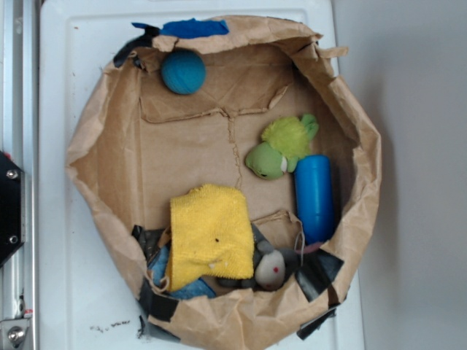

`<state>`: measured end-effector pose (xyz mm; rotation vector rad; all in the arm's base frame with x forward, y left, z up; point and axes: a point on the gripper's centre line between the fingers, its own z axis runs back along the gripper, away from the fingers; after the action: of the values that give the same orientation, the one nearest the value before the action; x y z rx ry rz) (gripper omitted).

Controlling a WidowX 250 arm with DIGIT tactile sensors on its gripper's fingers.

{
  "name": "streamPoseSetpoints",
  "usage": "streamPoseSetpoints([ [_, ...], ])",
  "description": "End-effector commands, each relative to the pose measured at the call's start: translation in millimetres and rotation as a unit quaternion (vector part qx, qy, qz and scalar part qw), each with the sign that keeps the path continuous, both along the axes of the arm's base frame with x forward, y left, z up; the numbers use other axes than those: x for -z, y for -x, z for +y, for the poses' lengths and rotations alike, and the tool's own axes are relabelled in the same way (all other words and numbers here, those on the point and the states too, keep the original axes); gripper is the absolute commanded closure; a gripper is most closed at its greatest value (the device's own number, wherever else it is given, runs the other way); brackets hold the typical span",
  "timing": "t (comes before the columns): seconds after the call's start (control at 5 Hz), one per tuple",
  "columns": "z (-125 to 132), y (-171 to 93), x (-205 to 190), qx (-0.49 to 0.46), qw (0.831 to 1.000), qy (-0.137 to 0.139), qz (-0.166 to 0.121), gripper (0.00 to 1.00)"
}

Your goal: Grab the blue ball.

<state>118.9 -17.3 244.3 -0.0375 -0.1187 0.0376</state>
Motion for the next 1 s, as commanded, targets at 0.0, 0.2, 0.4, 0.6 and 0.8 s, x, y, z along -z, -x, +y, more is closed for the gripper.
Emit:
streamPoseSetpoints([
  [0.0,0.0,0.0,0.0,0.000,1.000,0.000,0.000,0.00],
  [0.2,-8.7,-28.0,-1.8,-0.035,0.999,0.010,-0.010,0.00],
  [0.4,-5.8,-50.8,4.7,-0.070,0.997,0.005,-0.016,0.00],
  [0.6,5.7,-71.7,25.6,-0.179,0.984,-0.012,-0.009,0.00],
  [0.8,15.4,-82.2,38.9,-0.259,0.966,-0.015,0.002,0.00],
])
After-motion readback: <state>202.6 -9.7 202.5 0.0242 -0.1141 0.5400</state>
